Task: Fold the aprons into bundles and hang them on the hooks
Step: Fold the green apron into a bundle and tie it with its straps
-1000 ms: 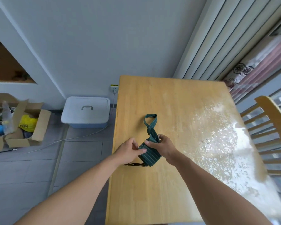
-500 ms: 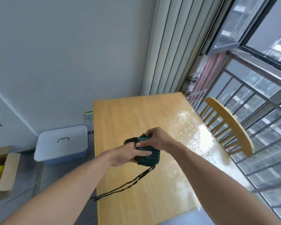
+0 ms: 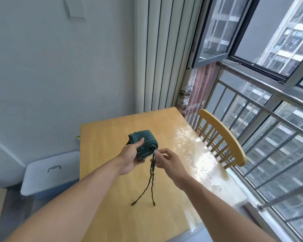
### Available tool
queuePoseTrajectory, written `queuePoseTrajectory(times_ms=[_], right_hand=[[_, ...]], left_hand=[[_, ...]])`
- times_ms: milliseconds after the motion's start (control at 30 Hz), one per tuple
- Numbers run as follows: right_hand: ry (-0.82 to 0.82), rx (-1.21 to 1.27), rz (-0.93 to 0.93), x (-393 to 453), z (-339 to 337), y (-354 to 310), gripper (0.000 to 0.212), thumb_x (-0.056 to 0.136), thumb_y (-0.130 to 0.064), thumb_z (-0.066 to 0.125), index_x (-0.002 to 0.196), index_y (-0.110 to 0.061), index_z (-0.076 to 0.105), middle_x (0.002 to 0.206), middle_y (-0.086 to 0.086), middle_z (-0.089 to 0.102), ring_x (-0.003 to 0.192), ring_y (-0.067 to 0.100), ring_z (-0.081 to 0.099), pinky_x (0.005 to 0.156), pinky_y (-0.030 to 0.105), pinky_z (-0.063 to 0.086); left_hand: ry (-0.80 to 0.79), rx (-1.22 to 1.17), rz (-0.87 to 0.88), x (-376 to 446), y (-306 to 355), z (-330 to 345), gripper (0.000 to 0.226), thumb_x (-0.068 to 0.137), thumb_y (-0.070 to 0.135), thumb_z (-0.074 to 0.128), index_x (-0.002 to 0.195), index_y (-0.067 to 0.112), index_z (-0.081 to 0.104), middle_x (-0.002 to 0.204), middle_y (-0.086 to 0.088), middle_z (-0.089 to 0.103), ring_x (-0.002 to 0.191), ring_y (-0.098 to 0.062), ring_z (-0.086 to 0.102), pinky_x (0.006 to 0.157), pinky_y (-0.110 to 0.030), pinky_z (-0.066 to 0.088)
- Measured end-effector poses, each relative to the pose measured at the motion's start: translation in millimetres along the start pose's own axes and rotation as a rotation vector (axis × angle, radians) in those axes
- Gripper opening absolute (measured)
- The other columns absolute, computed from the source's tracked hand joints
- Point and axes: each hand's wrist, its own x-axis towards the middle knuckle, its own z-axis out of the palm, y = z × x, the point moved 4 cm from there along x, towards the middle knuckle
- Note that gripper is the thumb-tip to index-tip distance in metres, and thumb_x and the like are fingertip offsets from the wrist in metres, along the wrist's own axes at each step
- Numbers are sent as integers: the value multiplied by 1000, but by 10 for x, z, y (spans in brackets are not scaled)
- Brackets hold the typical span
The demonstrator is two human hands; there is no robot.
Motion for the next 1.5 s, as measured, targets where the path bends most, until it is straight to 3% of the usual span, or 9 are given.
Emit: queuePoseTrajectory(times_ms=[133,400,600,700,800,1133,1267,1367,1500], right_hand=[[71,-25,-68,-67,-309,38,23,91,-38,74,96,-16,69,84,6,77,79,25,74,82,49,61],[87,-46,-48,-108,-820,85,13,100,-26,65,101,-15,71,82,0,77,57,13,60,50,29,46],[-47,-1061,-512,-294,-814,-243,24,102,-45,53,110,-34,72,100,-16,74,87,12,68,67,30,52],[-277,-1324,-675,-335,-729,-553,29,104,-48,47,114,-32,70,100,-10,73,86,19,68,69,33,51],[-428,-1416,-659,-320,-716,-890,27,100,-50,54,111,-29,69,92,-6,70,79,18,63,70,35,52],[-312,-923,-576,27,-1017,-1610,12,80,-35,85,87,-26,80,83,-12,75,78,6,66,74,34,57],[-257,-573,-552,73,-1059,-1572,13,75,-34,84,80,-23,79,80,-6,77,77,12,71,73,31,60],[-214,-236,-473,102,-1037,-1422,26,72,-34,80,84,-11,78,82,1,77,77,16,71,75,32,60],[-210,102,-337,170,-952,-1207,11,87,-18,72,87,-8,74,84,6,75,76,16,68,70,29,56]], left_hand=[[92,-30,18,50,-98,321,29,102,33,57,116,10,69,93,-8,72,77,-22,59,61,-34,42],[171,-181,-108,37,-286,656,36,100,33,60,122,4,65,91,-12,63,68,-22,52,54,-31,44],[329,80,5,-63,-270,663,29,100,36,61,119,15,66,108,-7,71,88,-24,62,67,-36,48],[279,441,73,-135,-228,645,34,97,49,60,122,27,63,118,-1,71,105,-22,66,85,-42,55],[143,674,102,-293,-159,740,32,98,49,59,127,36,52,116,10,67,101,-7,63,76,-25,50],[-343,548,128,-579,116,898,35,102,33,58,137,29,53,130,7,68,121,-11,63,102,-28,47],[-394,353,157,-608,261,862,31,102,23,54,132,17,58,118,0,71,107,-15,67,87,-29,49],[-460,161,166,-569,300,865,35,102,17,54,136,7,57,122,-11,67,111,-26,63,92,-37,50],[-466,-58,168,-485,342,919,37,101,8,53,138,4,54,121,-15,67,107,-28,67,86,-36,56]])
